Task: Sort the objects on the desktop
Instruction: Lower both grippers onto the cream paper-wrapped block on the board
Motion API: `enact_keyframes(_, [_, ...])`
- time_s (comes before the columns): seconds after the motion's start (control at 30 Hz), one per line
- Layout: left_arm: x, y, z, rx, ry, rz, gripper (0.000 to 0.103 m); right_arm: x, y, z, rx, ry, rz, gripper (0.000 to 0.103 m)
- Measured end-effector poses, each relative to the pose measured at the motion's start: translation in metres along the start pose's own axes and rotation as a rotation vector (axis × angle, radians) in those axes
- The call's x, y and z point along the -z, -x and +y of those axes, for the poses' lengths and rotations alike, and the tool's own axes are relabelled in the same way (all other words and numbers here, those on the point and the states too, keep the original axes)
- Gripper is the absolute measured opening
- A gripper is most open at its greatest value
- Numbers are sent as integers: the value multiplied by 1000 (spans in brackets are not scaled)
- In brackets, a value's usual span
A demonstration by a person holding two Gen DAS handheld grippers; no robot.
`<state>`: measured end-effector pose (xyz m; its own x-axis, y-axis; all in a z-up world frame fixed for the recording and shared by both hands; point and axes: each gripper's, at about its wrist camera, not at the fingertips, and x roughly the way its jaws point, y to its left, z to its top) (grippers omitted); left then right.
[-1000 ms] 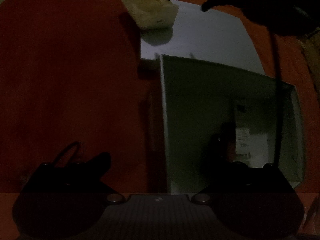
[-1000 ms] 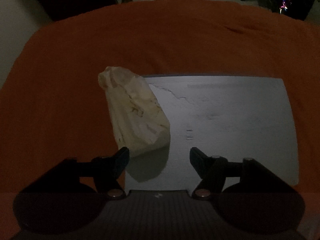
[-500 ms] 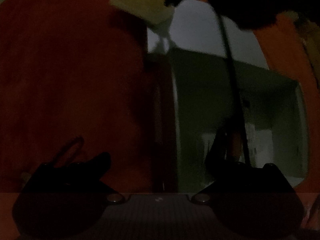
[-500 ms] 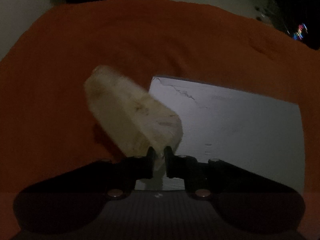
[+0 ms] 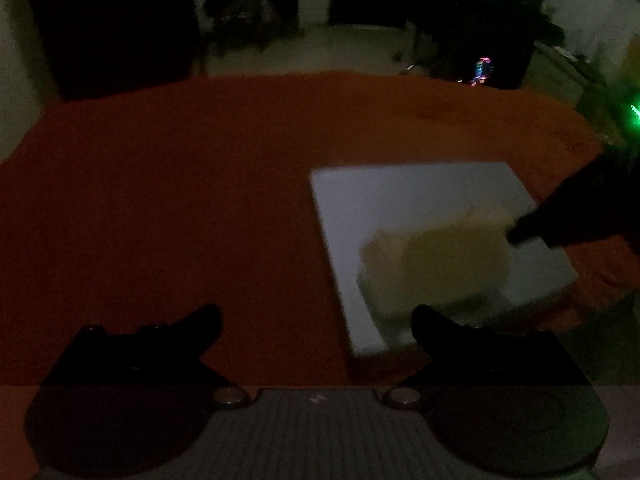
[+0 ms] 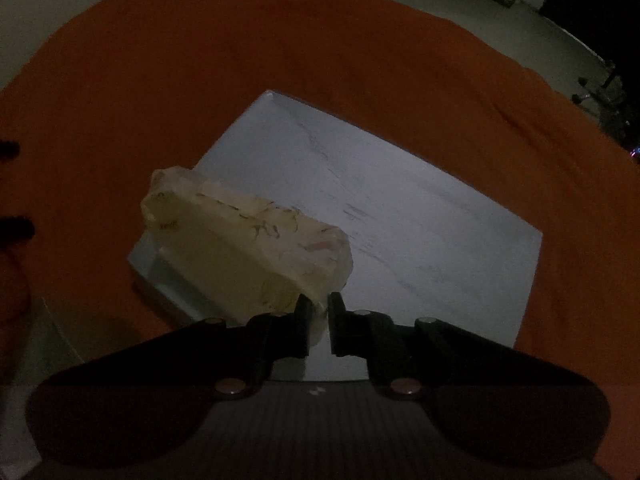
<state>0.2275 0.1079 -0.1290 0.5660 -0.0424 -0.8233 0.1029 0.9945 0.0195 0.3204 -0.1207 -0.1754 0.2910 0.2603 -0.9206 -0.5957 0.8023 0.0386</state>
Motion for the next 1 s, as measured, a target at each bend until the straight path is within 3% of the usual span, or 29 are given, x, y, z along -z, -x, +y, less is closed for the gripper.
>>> enact_keyframes(0.13, [-13, -26, -30, -4, -121, -20, 103, 10, 9, -8, -14, -67, -25, 19])
enact_keyframes(0.17, [-14, -31, -38, -11, -141, -18, 103, 12, 11, -9, -17, -86, -30, 28])
enact_keyframes(0.2, [-16, -38, -45, -16, -151, -12, 103, 15, 13, -10, -23, -97, -34, 30])
enact_keyframes(0.43, [-25, -69, -56, -25, -119, 46, 103, 17, 4, -27, -33, -226, -39, 55])
enact_keyframes(0.6, [-27, -77, -48, -57, -54, 65, 103, 22, 1, -30, -60, -326, -18, 56])
enact_keyframes(0.67, [-29, -77, -46, -29, -41, 76, 103, 23, 3, -29, -70, -341, -33, 56])
enact_keyframes(0.73, [-30, -78, -48, -12, -65, 96, 103, 24, 5, -29, -74, -346, -51, 56])
enact_keyframes(0.87, [-25, -80, -59, -53, -142, 104, 103, 22, 7, -26, -85, -349, -67, 56])
enact_keyframes(1.0, [-26, -90, -60, -38, -100, 159, 103, 23, 6, -21, -73, -327, -95, 56])
